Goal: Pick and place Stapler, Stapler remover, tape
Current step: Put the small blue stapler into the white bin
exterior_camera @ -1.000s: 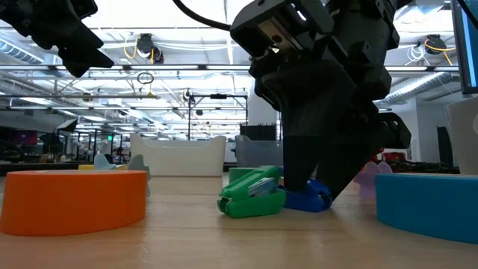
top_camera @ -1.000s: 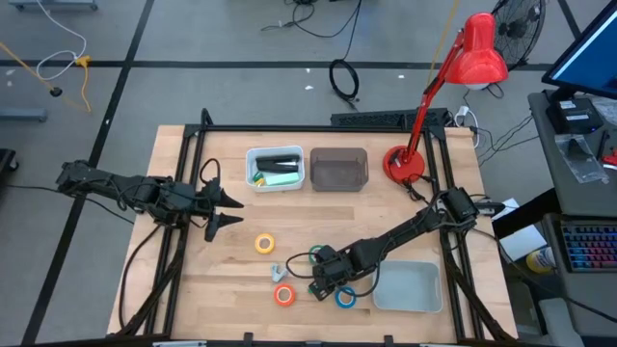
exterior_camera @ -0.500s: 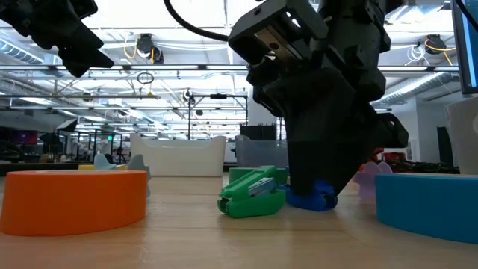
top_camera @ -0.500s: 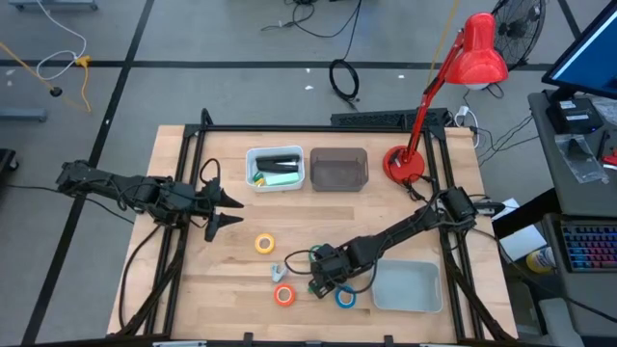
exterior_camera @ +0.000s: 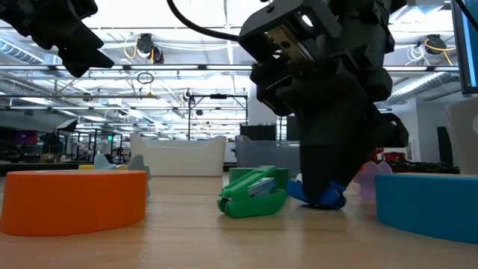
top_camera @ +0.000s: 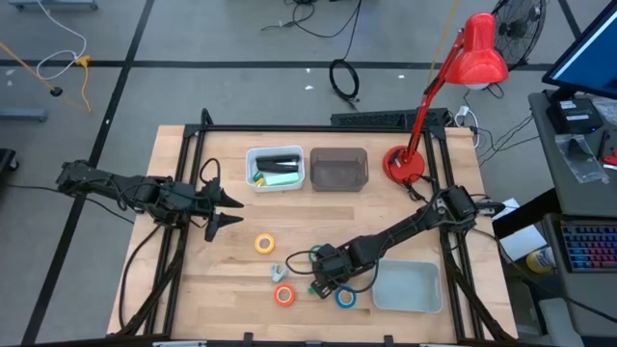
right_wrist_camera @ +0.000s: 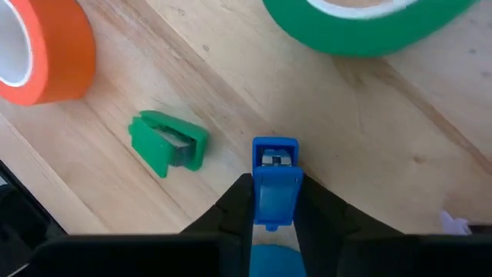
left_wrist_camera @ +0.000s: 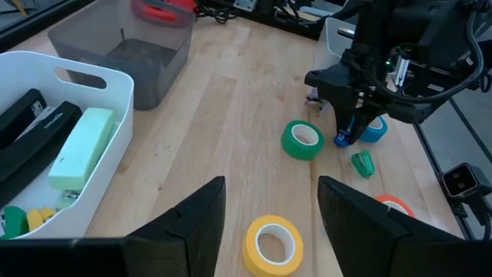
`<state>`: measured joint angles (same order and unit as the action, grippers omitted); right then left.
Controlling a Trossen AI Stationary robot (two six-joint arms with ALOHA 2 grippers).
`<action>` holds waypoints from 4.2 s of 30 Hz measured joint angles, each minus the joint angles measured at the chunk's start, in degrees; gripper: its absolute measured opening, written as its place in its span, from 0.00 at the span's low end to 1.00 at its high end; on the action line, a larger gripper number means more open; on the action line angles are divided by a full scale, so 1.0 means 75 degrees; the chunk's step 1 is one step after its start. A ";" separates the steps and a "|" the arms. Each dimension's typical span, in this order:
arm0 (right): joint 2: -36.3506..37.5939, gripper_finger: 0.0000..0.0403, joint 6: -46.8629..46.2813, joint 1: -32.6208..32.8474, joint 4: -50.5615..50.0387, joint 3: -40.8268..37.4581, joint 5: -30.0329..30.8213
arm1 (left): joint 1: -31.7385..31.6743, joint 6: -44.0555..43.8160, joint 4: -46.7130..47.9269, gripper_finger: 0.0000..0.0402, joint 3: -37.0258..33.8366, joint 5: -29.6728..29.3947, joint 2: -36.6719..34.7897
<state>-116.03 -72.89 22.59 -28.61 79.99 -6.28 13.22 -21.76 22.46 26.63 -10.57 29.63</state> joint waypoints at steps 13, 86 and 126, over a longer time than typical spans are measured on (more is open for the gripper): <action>0.1770 0.15 0.0033 -0.0528 0.0076 -0.0010 0.0838 | -0.0003 -0.0145 -0.0793 0.52 0.0000 -0.0017 0.0032; 0.2576 0.15 0.5868 -0.5141 0.4603 0.0019 -0.1462 | -0.5075 -0.2591 -0.8722 0.40 0.1221 0.5222 0.5715; 0.2580 0.59 0.7832 -0.5127 0.0346 0.0025 -0.1373 | -0.6681 -0.1255 -0.6416 0.19 0.1218 0.5247 0.5692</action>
<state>-96.68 -14.15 -15.86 -26.01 80.18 -16.58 -36.88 -31.17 -25.66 35.77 28.78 72.31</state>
